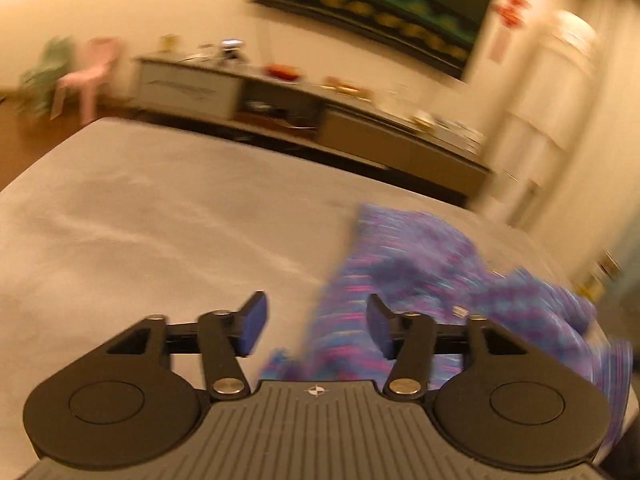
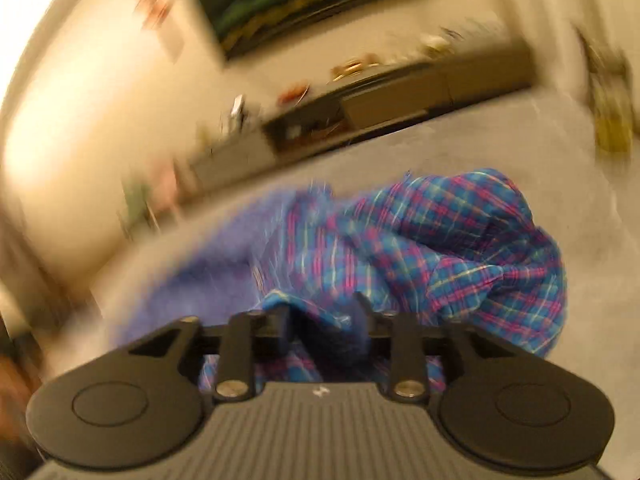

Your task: Fold clothes

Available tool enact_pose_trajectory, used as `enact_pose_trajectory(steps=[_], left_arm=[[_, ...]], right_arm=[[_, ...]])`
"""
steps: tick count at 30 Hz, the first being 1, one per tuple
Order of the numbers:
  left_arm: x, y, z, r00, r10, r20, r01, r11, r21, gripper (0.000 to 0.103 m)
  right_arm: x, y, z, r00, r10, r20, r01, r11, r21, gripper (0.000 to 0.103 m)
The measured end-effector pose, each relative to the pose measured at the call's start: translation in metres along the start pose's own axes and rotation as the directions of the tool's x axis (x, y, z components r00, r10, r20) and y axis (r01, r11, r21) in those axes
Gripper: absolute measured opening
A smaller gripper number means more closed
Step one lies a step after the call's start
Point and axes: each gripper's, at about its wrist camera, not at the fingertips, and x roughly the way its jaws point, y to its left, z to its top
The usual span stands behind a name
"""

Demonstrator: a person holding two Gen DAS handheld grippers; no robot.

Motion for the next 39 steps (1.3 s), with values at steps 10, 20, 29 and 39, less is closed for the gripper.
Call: enact_pose_trajectory(steps=[10,20,29,39], left_arm=[[0.056,-0.109,0.001,0.991,-0.111,-0.076,0.124,0.972,0.2,0.081],[0.039,-0.102,0.045,0.995,-0.101,0.025,0.099,0.991,0.086,0.082],[0.005,-0.092,0.01,0.987,-0.159,-0.032,0.162,0.978,0.128,0.092],[0.003,-0.096,-0.046,0.987,-0.144,-0.074,0.161,0.927,0.339,0.094]], right_arm=[[0.09,-0.091,0.056,0.926,-0.376,0.021,0.374,0.925,0.066,0.071],[0.071,0.047,0.039,0.978,0.204,0.04,-0.192,0.96,-0.204,0.004],[0.118,0.235,-0.169,0.946,0.218,-0.241,-0.325,0.652,-0.685,0.01],[0.047,0.153,-0.104,0.941,0.272,-0.201,-0.335,0.834,-0.439,0.053]])
